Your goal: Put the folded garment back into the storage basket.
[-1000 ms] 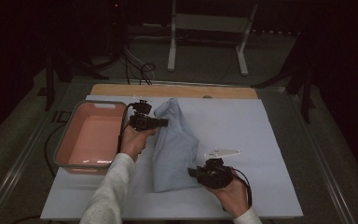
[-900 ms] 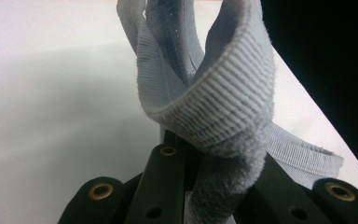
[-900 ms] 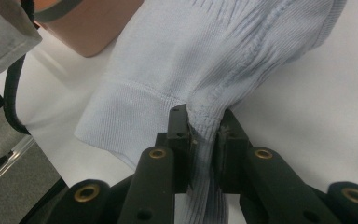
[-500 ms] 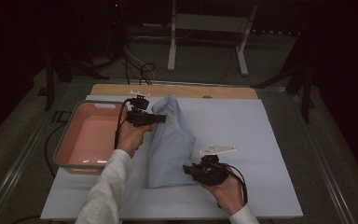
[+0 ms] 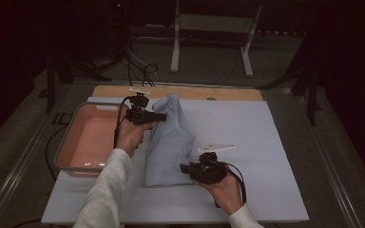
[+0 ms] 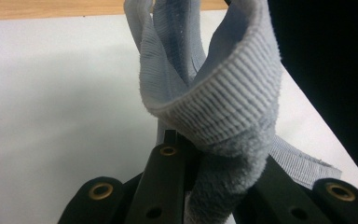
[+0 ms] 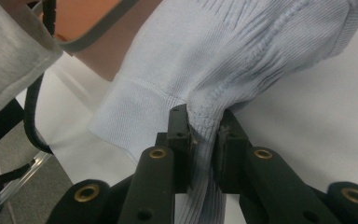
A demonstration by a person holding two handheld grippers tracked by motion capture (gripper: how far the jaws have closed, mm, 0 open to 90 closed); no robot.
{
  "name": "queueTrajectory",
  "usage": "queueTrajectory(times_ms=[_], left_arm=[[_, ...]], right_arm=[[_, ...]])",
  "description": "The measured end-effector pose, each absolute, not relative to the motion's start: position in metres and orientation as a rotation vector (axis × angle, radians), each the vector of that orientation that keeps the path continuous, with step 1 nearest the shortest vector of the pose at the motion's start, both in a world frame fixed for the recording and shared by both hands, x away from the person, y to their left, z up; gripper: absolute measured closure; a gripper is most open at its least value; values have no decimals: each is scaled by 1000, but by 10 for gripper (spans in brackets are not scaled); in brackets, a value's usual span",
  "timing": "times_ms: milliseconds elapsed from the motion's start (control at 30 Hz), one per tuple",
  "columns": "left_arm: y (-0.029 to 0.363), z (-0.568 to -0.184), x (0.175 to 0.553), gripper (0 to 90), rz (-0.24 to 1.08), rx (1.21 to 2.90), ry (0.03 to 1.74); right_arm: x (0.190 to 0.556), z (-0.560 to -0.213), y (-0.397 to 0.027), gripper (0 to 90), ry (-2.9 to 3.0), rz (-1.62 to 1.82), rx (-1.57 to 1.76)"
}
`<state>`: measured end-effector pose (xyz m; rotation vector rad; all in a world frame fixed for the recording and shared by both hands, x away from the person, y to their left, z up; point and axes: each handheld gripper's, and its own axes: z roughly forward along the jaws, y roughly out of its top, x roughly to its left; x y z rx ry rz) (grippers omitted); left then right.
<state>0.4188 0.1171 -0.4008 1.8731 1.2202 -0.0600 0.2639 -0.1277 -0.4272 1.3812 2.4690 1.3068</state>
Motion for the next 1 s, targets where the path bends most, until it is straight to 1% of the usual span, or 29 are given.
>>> queueTrajectory(times_ms=[300, 800, 1000], left_arm=[[122, -392, 419, 871, -60, 1862, 1219], [133, -370, 419, 870, -6, 1856, 1229], [136, -368, 422, 870, -2, 1835, 1251]], right_arm=[[269, -418, -120, 795, 2469, 1349, 1418], [276, -406, -106, 794, 2468, 1372, 1392], [279, -399, -97, 794, 2471, 1385, 1385]])
